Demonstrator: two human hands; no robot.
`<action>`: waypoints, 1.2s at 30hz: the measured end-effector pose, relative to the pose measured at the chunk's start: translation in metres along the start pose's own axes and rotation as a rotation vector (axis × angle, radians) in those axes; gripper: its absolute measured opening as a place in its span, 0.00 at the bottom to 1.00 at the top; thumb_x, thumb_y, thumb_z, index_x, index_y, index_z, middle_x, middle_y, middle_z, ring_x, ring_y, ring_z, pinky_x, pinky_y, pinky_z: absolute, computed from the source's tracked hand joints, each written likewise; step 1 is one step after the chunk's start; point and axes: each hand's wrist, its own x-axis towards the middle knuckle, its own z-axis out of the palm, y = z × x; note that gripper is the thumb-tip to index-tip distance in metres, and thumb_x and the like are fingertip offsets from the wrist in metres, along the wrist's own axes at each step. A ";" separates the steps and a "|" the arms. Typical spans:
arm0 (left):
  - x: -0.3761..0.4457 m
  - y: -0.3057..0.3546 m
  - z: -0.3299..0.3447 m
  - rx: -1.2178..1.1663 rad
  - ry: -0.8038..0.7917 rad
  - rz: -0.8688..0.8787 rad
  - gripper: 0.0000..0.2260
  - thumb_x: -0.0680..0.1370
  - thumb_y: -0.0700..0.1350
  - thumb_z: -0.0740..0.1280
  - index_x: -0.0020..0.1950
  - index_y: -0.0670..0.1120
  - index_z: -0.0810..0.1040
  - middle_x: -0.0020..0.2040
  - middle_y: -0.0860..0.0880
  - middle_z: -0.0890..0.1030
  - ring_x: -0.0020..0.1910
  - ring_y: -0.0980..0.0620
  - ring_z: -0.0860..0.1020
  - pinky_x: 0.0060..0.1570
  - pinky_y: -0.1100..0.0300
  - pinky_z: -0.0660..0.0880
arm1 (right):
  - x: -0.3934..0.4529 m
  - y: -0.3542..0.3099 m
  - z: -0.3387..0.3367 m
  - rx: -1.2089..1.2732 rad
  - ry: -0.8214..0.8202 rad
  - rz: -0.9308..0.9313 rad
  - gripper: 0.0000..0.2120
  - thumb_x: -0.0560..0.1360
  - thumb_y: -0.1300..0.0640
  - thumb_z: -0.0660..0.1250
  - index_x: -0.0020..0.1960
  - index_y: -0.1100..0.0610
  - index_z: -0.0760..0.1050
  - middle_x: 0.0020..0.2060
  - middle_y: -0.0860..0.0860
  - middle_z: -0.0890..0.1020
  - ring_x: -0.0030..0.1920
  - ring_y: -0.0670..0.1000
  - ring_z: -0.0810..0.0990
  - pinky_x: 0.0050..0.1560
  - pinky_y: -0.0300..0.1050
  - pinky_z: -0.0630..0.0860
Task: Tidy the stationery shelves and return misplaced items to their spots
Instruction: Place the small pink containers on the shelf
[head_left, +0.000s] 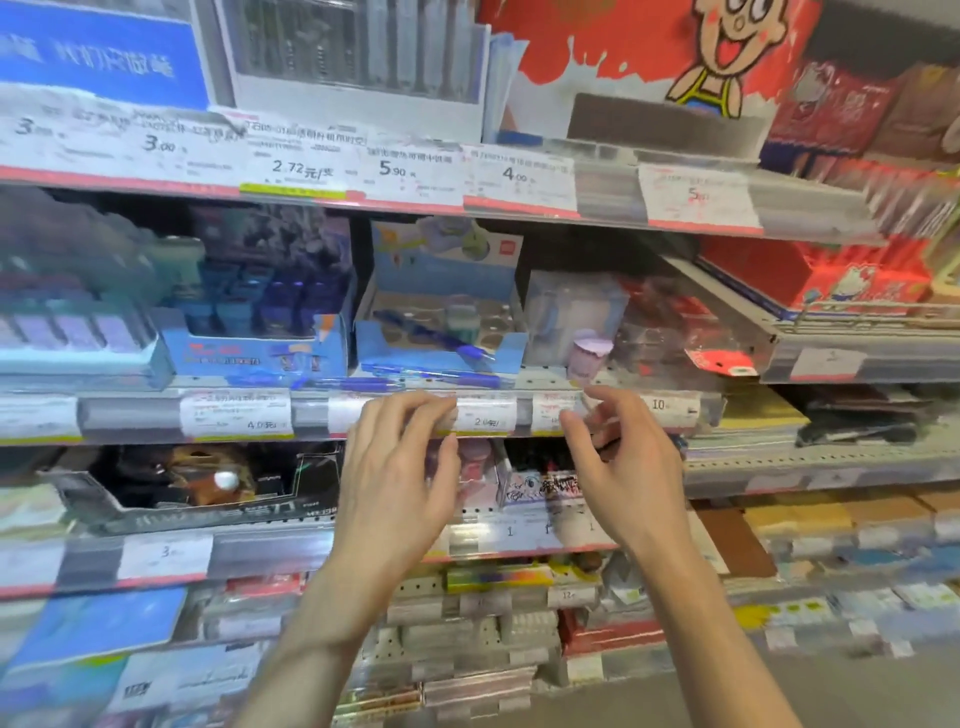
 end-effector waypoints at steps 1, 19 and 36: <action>0.002 0.002 0.002 0.029 0.010 0.016 0.14 0.77 0.46 0.65 0.62 0.46 0.79 0.58 0.50 0.77 0.58 0.48 0.73 0.59 0.54 0.70 | 0.005 0.002 -0.002 0.011 -0.005 -0.018 0.14 0.78 0.42 0.65 0.62 0.45 0.72 0.44 0.43 0.77 0.43 0.44 0.78 0.45 0.48 0.77; 0.027 0.021 0.021 0.178 0.018 0.020 0.08 0.77 0.49 0.66 0.54 0.49 0.79 0.50 0.53 0.75 0.50 0.50 0.73 0.48 0.54 0.72 | 0.090 0.008 -0.030 -0.213 -0.178 -0.264 0.14 0.78 0.45 0.64 0.58 0.52 0.75 0.53 0.53 0.79 0.47 0.60 0.81 0.44 0.52 0.78; -0.003 0.015 0.012 0.100 0.122 -0.002 0.09 0.77 0.41 0.69 0.58 0.44 0.80 0.55 0.50 0.79 0.56 0.50 0.75 0.59 0.58 0.70 | 0.020 0.013 -0.033 0.443 -0.263 -0.283 0.10 0.76 0.54 0.72 0.55 0.46 0.75 0.49 0.40 0.78 0.45 0.45 0.80 0.45 0.41 0.76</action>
